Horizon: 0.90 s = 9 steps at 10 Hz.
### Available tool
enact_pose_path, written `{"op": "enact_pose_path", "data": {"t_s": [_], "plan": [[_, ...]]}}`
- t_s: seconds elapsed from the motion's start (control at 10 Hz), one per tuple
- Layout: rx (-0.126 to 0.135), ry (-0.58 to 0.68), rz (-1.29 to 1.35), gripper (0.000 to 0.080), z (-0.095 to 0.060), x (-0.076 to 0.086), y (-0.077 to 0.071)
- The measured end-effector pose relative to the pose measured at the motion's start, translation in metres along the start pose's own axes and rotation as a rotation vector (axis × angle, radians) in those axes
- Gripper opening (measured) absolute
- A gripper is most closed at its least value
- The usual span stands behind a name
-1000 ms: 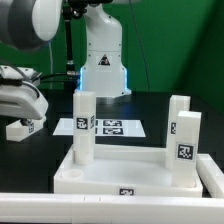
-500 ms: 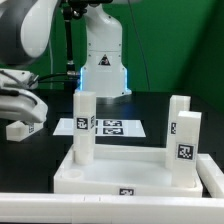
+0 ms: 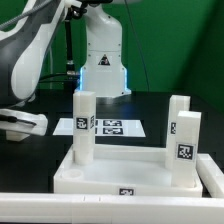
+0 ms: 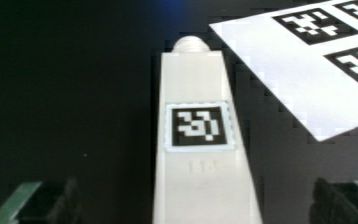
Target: Assemble desk
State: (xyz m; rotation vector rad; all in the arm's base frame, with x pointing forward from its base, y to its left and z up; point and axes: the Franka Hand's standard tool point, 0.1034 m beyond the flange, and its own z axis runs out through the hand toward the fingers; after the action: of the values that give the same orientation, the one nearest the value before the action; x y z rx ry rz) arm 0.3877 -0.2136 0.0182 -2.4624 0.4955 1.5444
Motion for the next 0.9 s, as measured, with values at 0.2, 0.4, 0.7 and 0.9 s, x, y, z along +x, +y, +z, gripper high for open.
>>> {"op": "enact_pose_path", "data": {"t_s": [0.2,0.4,0.7,0.9], "plan": [[-0.006,0.01,-0.006,0.0649,0.0032,0.005,-0.0037],[-0.007,0.012,-0.007,0.0532,0.0033,0.0058,-0.0044],[-0.008,0.012,-0.009,0.0288,0.0034,0.0062,-0.0054],[-0.01,0.014,-0.012,0.0288,0.0025,0.0058,-0.0057]]}}
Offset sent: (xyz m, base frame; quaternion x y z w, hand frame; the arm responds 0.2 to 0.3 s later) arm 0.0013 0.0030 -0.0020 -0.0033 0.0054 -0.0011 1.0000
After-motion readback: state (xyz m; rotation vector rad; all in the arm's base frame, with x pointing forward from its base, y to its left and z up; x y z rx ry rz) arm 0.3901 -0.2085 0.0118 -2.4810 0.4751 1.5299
